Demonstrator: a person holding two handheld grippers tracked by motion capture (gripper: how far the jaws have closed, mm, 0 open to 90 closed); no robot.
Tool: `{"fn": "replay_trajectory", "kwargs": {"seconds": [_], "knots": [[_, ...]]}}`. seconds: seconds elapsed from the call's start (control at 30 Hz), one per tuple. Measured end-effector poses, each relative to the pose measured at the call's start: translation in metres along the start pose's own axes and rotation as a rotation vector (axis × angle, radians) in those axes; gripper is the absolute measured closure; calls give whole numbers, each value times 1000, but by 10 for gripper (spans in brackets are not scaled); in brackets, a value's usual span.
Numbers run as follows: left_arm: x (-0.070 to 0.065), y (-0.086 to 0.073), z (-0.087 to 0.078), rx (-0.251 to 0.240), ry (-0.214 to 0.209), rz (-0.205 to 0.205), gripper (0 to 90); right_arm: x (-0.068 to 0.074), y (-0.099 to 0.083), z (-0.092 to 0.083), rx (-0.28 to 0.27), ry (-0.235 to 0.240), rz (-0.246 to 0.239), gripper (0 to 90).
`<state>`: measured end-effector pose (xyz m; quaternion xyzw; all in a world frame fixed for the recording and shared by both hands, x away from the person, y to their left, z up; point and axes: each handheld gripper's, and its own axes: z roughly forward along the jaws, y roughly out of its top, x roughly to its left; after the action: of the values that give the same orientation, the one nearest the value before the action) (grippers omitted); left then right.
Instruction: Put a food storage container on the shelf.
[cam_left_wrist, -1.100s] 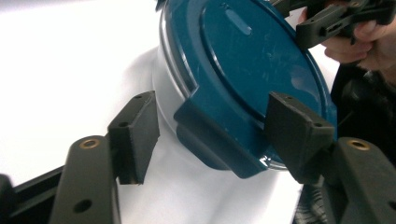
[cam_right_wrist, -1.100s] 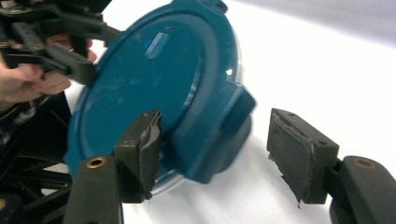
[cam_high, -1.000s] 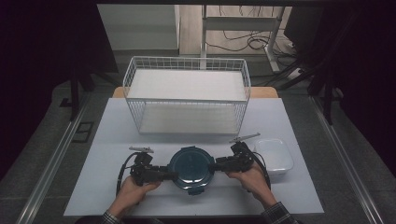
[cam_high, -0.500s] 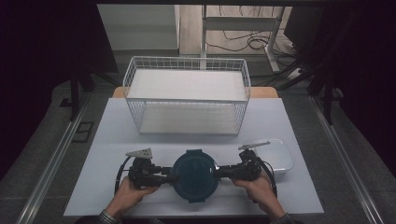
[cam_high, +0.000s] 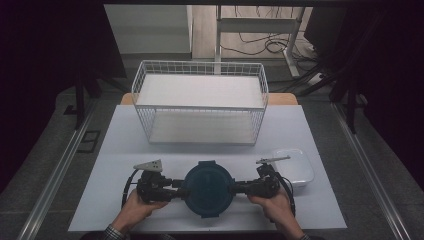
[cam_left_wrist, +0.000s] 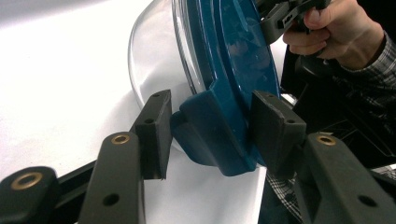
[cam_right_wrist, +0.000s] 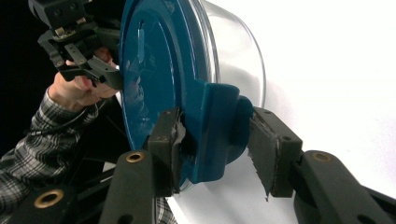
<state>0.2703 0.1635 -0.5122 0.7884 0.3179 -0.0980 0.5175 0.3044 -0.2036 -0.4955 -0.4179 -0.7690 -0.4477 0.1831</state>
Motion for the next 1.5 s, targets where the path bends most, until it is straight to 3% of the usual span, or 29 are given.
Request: {"fn": "replay_trajectory", "kwargs": {"seconds": [0.03,0.17,0.27,0.33,0.37,0.4,0.53,0.67,0.8,0.93,1.03,1.23,1.5], "knots": [[1,-1,0,-3,-5,-8,509,1,-1,0,-6,-4,6,557],[5,-13,-2,-85,-5,-183,538,3,-4,-1,-33,-4,34,573],[-2,-17,-4,-99,36,-210,537,7,-5,0,-44,-20,29,574],[-5,-21,-3,-126,54,-264,537,9,-6,0,-55,-27,29,574],[-5,-21,-3,-126,54,-264,538,9,-6,0,-55,-27,29,574],[-7,-26,-3,-153,63,-320,542,12,-6,0,-62,-37,24,574],[-10,-25,-3,-166,76,-350,548,14,-7,0,-70,-51,29,577],[-10,-22,-4,-168,60,-361,566,15,-8,0,-78,-62,53,576],[-7,-19,-8,-176,45,-353,582,20,-8,0,-89,-91,9,575],[-7,-14,-12,-175,41,-331,585,20,-8,0,-96,-79,7,576],[-5,-10,-16,-178,29,-322,585,21,-4,-3,-107,-44,5,586],[-2,0,-17,-174,23,-317,585,21,2,-6,-116,-39,0,586],[-6,20,-21,-190,58,-281,583,27,16,-13,-158,-65,-30,582]]}}
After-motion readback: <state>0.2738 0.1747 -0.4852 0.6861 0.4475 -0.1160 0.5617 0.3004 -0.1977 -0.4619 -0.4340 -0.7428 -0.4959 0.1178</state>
